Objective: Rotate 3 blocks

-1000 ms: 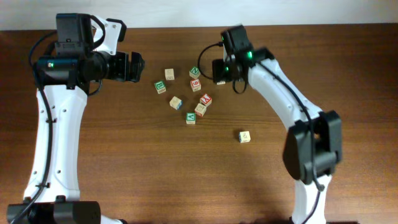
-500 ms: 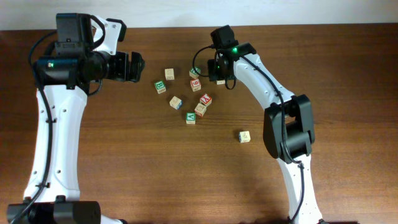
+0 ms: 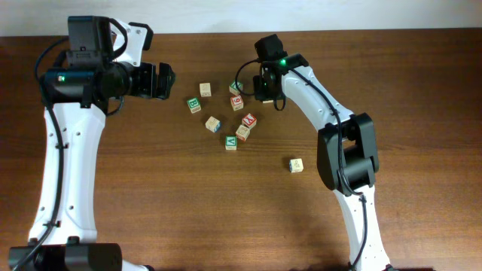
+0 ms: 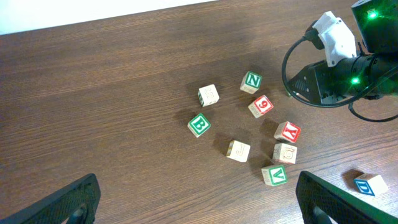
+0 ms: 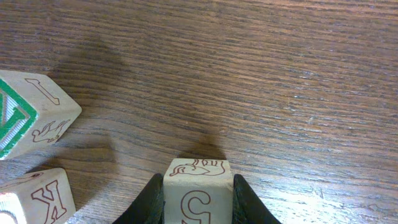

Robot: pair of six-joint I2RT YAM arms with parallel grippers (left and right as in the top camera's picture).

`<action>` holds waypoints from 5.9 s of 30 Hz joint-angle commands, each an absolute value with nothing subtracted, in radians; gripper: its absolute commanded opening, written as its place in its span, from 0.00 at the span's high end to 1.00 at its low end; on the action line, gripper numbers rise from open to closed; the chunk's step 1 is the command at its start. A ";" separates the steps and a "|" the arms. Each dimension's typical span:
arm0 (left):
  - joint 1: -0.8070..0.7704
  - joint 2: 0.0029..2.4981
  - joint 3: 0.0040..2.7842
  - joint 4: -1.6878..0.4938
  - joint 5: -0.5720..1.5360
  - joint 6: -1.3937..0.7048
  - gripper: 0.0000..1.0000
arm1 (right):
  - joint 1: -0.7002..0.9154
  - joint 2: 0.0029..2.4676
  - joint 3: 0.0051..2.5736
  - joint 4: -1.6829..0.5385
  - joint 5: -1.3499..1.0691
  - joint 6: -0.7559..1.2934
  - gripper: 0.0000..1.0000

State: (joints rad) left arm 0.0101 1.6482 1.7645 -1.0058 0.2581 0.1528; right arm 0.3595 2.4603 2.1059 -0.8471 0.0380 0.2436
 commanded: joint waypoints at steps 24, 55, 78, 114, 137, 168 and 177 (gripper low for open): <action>0.016 1.654 1.782 -1.005 0.263 0.155 0.01 | 0.352 2.267 2.150 -1.269 -0.118 0.270 0.91; 0.016 1.654 1.782 -1.005 0.263 0.155 0.01 | 0.504 2.262 1.835 -1.388 -0.059 0.357 0.90; 0.016 1.654 1.782 -1.005 0.263 0.154 0.01 | 0.572 2.280 2.071 -1.172 -0.213 0.481 0.60; 0.016 1.654 1.782 -1.005 0.263 0.155 0.01 | 0.681 2.398 1.983 -1.111 0.007 0.504 0.69; 0.016 1.654 1.782 -1.005 0.263 0.155 0.01 | 0.576 2.398 1.971 -1.486 -0.007 0.558 0.66; 0.016 1.654 1.782 -1.008 0.266 0.154 0.01 | 0.381 1.625 1.411 -1.299 -0.218 0.400 0.89; 0.016 1.655 1.782 -1.007 0.266 0.154 0.01 | 0.496 1.683 1.097 -0.965 -0.161 0.508 0.96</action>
